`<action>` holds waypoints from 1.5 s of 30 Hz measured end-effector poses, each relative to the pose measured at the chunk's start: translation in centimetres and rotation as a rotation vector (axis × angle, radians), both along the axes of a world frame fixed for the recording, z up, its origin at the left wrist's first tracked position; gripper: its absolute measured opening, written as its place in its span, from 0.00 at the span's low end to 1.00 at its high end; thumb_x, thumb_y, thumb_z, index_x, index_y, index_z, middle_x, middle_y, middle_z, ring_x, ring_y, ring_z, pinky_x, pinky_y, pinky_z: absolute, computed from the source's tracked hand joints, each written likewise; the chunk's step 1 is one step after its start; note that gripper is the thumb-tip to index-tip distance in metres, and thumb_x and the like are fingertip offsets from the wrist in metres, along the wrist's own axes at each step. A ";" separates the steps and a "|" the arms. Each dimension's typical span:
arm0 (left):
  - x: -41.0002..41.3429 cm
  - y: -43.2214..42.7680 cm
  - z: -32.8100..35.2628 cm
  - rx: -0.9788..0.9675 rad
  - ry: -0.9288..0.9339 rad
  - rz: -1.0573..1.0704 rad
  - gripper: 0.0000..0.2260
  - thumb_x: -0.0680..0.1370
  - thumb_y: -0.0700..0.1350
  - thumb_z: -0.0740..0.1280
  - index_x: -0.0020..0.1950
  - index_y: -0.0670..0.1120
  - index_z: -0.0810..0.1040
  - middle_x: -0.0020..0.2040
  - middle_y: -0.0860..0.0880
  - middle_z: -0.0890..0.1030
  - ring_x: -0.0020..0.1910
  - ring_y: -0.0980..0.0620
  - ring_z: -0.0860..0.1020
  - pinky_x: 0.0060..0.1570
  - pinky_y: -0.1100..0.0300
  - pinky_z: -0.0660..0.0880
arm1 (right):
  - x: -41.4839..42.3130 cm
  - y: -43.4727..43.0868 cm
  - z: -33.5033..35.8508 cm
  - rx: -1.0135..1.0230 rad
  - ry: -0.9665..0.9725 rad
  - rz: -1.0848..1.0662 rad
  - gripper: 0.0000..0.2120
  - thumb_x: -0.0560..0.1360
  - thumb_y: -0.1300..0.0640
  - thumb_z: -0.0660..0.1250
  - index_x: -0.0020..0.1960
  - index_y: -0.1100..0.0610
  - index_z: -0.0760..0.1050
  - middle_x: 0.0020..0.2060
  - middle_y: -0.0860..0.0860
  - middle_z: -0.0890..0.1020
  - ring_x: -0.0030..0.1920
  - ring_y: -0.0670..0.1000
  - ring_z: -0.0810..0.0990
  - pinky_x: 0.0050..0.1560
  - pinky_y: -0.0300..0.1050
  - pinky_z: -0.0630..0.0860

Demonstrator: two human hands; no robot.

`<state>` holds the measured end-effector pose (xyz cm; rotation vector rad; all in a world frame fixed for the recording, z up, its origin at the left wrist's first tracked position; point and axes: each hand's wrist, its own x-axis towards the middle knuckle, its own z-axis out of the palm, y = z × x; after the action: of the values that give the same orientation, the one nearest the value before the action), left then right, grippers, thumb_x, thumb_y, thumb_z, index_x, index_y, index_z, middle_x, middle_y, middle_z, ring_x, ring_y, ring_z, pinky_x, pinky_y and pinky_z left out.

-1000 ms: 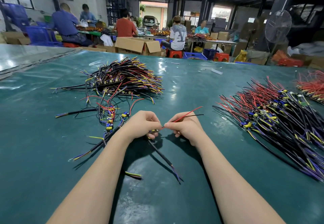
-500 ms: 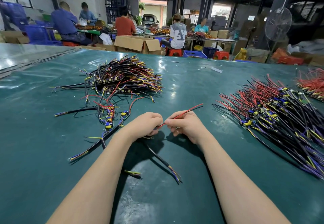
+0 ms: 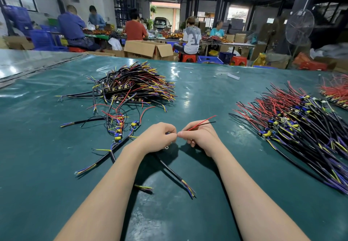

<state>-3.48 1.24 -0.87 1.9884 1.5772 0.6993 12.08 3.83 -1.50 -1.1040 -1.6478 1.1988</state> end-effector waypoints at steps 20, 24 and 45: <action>-0.6 0.2 -0.8 0.140 -0.040 0.123 0.19 0.74 0.55 0.67 0.25 0.50 0.73 0.25 0.51 0.70 0.25 0.54 0.66 0.32 0.59 0.63 | 0.6 0.1 0.4 -0.171 0.239 0.068 0.12 0.70 0.71 0.67 0.30 0.61 0.73 0.20 0.48 0.74 0.20 0.43 0.69 0.22 0.33 0.65; -1.0 0.5 -0.8 0.142 -0.091 0.140 0.20 0.73 0.55 0.68 0.23 0.51 0.72 0.21 0.53 0.69 0.23 0.56 0.65 0.31 0.60 0.62 | 0.9 0.0 0.6 -0.269 0.309 0.180 0.10 0.74 0.70 0.62 0.36 0.63 0.75 0.23 0.50 0.77 0.22 0.41 0.72 0.23 0.31 0.69; -0.3 0.1 -0.6 0.140 0.034 0.370 0.27 0.71 0.62 0.67 0.25 0.46 0.60 0.23 0.49 0.63 0.26 0.49 0.65 0.29 0.58 0.59 | -0.4 -0.4 0.8 -0.172 0.300 -0.098 0.09 0.71 0.69 0.68 0.34 0.60 0.75 0.20 0.46 0.76 0.20 0.41 0.71 0.23 0.31 0.69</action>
<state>-3.82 1.37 -1.46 1.8268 1.9924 0.9423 11.63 3.43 -0.73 -1.0379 -1.2694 1.3867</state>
